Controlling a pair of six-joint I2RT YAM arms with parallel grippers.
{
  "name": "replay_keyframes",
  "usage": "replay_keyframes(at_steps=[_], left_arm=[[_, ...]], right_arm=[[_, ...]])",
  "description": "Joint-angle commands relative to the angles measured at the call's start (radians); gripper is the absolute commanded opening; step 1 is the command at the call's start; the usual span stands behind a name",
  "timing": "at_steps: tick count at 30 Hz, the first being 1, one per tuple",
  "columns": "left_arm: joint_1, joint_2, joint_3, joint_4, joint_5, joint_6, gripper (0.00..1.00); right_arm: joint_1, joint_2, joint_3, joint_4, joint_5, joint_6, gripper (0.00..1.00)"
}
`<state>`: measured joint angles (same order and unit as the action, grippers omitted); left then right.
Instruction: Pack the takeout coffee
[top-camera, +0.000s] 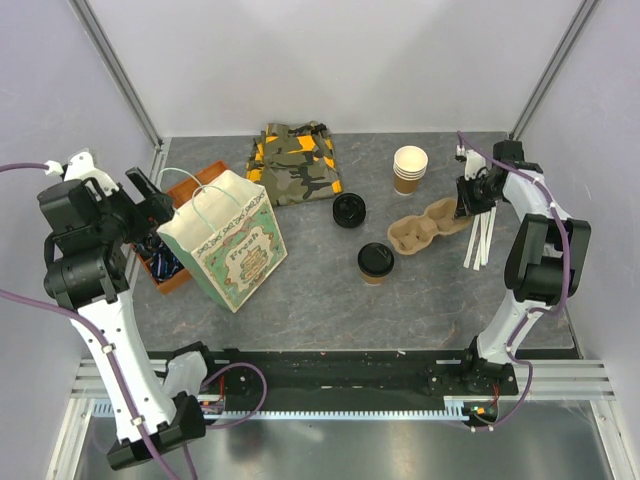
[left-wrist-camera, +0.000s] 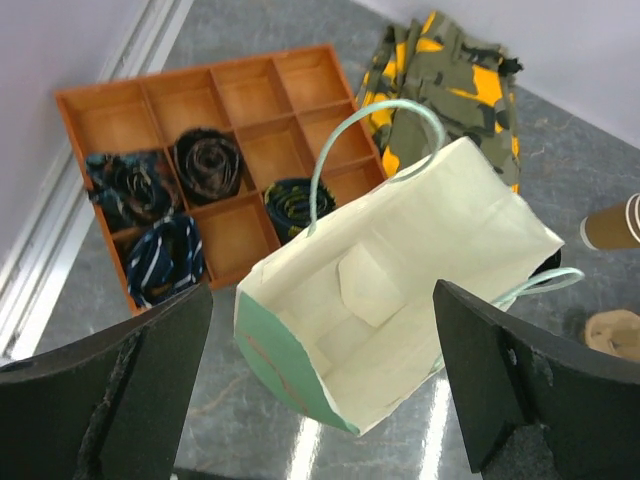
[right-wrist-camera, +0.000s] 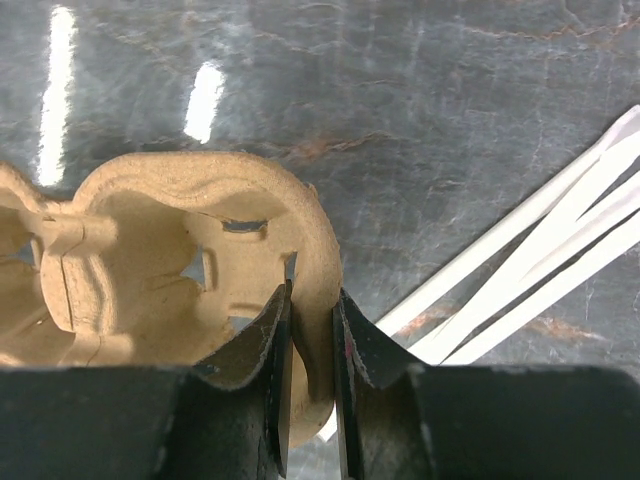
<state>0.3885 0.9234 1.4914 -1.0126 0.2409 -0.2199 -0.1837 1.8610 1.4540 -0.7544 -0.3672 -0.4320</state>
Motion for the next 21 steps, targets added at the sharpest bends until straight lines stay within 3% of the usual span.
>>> replay_keyframes(at_steps=[1, 6, 10, 14, 21], left_arm=[[0.073, -0.003, 0.001, -0.075, 0.124, -0.101, 0.99], [0.142, -0.011, -0.057, -0.09, 0.181, -0.17, 0.95], [0.156, -0.017, -0.06, -0.112, 0.176, -0.199, 0.81], [0.158, -0.015, -0.1, -0.121, 0.135, -0.206, 0.74], [0.173, -0.001, -0.201, -0.066, 0.221, -0.233, 0.73]], right_arm=[[0.006, 0.024, -0.026, 0.122, 0.004, 0.018, 0.08], [0.01, 0.064, -0.02, 0.127, 0.005, -0.002, 0.09], [0.009, 0.06, -0.029, 0.133, 0.016, -0.002, 0.11], [0.009, 0.063, -0.027, 0.133, 0.017, 0.001, 0.12], [0.009, 0.075, -0.02, 0.132, 0.019, 0.003, 0.13]])
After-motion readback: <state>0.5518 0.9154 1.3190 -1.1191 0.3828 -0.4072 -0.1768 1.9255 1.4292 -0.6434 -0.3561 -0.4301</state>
